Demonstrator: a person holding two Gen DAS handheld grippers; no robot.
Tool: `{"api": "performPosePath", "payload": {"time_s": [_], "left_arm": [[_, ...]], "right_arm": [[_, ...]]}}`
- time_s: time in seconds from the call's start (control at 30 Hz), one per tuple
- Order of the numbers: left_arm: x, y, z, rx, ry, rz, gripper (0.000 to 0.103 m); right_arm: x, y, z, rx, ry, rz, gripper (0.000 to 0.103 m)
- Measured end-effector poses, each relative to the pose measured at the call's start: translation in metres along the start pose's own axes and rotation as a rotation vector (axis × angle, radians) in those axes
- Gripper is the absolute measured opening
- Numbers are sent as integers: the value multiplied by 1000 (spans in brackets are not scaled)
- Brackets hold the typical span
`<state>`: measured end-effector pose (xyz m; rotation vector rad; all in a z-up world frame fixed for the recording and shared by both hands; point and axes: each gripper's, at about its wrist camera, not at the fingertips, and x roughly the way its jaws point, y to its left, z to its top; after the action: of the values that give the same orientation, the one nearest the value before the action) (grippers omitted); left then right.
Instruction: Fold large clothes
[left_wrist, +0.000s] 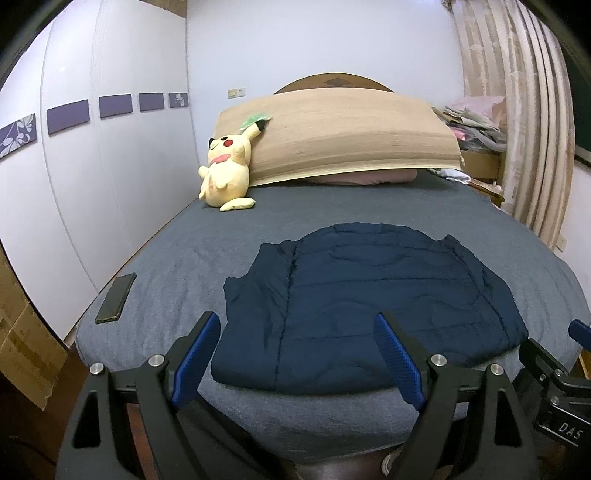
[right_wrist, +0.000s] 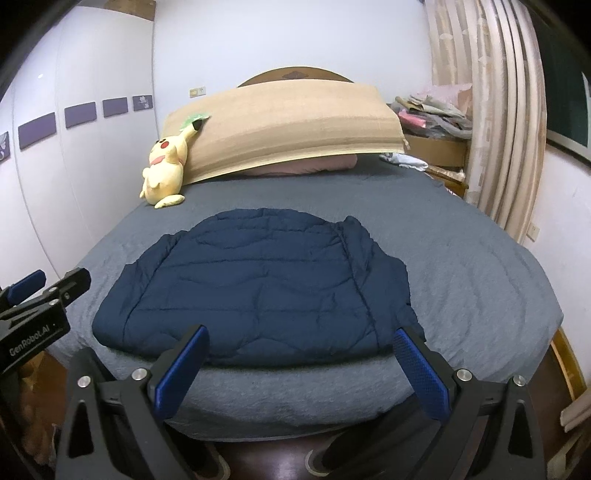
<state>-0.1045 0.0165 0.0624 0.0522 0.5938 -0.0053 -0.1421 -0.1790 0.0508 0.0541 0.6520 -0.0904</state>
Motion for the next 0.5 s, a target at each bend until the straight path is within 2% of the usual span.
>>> {"api": "performPosePath", "payload": {"time_s": [0.5], "left_arm": [[1,5,0,-21,37,-16,87]], "right_arm": [[-2,7,2,-30,1,-7,102]]}}
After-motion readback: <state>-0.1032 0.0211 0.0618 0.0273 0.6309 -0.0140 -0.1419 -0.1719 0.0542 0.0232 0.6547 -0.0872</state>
